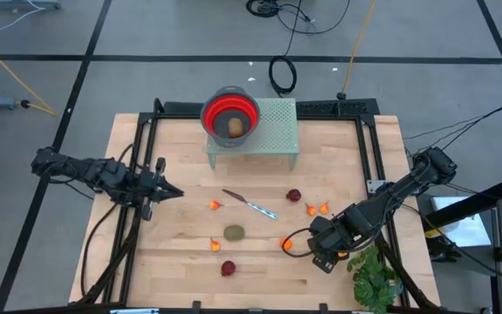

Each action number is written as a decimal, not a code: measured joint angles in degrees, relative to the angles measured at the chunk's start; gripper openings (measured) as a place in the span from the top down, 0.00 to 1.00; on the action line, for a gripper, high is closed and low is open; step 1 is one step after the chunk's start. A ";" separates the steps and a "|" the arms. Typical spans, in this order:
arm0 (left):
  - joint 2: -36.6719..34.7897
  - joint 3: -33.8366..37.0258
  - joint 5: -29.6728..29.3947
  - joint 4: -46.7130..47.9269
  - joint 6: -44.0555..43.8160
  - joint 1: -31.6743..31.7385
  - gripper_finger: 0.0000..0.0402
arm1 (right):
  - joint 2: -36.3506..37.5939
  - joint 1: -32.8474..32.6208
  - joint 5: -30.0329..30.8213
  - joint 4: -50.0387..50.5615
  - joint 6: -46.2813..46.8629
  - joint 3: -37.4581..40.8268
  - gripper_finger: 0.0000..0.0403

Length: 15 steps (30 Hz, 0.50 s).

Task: Pick & Place Fruit
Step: Put the mango into the red strainer bowl

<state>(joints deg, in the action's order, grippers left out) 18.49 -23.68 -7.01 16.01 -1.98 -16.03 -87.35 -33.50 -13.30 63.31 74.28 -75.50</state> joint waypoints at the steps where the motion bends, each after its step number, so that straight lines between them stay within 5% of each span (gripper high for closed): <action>1: -0.05 0.00 1.01 0.00 0.39 0.68 0.95 | 0.00 0.00 0.00 0.00 0.00 0.00 0.50; 9: -0.25 0.01 4.86 1.77 1.68 6.76 0.95 | 0.00 0.02 -0.02 0.02 0.87 0.00 0.49; 15: -0.27 0.01 8.62 1.81 1.45 10.22 0.95 | 0.00 0.02 -0.02 0.07 1.55 0.00 0.36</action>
<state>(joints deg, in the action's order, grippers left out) 18.22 -23.67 1.62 17.82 -0.52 -5.81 -87.35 -33.47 -13.32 63.37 75.83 -75.50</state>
